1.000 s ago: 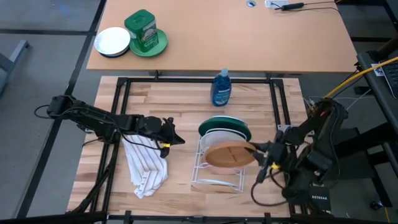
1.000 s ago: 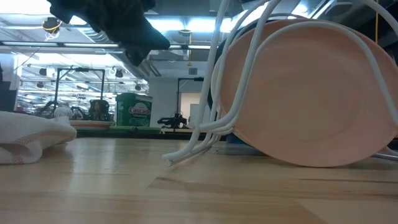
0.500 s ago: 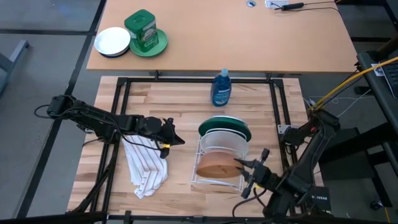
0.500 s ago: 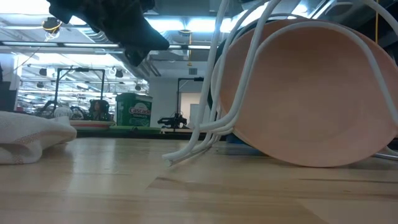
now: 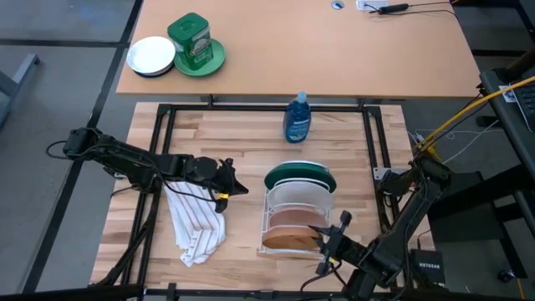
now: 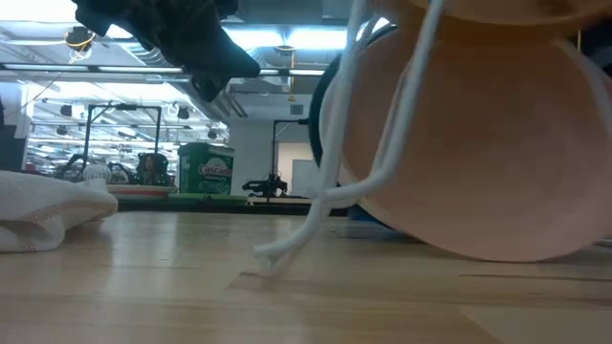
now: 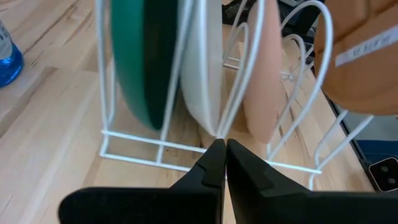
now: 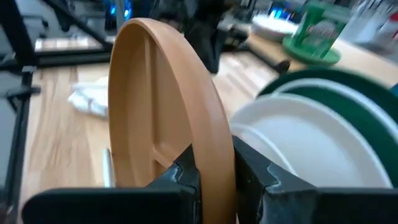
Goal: Sort dishes
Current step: Put the brown plate in the dish rack
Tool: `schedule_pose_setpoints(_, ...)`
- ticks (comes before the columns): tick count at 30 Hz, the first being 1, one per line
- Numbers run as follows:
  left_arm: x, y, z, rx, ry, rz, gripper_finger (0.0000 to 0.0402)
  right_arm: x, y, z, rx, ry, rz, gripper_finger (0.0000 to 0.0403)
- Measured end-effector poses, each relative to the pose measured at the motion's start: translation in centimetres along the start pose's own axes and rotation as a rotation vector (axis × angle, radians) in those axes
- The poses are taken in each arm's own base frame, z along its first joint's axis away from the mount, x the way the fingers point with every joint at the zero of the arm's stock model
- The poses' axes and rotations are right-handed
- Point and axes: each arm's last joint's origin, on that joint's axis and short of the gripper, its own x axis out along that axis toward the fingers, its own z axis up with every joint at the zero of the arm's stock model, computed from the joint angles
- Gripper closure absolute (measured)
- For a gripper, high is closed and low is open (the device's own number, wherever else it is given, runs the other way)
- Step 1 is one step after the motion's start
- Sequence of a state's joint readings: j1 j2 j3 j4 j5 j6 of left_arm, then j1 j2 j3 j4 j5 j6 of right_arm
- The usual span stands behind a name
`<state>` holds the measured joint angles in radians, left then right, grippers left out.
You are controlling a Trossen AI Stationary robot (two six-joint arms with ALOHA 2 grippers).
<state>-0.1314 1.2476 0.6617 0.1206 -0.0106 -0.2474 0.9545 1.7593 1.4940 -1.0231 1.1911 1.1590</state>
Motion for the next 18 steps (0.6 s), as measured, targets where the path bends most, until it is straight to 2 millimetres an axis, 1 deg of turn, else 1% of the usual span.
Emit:
schedule_pose_setpoints(9,0.00,0.00,-0.06,0.000,0.006,0.001,0.0396,0.16,0.34,-0.67,0.002,0.107,0.036,0.0346)
schedule_pose_setpoints(13,0.00,-0.01,-0.05,0.002,0.005,0.001,0.0396,0.16,0.41,-0.81,0.003,0.158,0.058,0.0330)
schedule_pose_setpoints(18,0.00,-0.01,-0.05,0.020,0.004,0.001,0.0396,0.71,0.43,-0.92,0.015,0.287,0.095,0.0311)
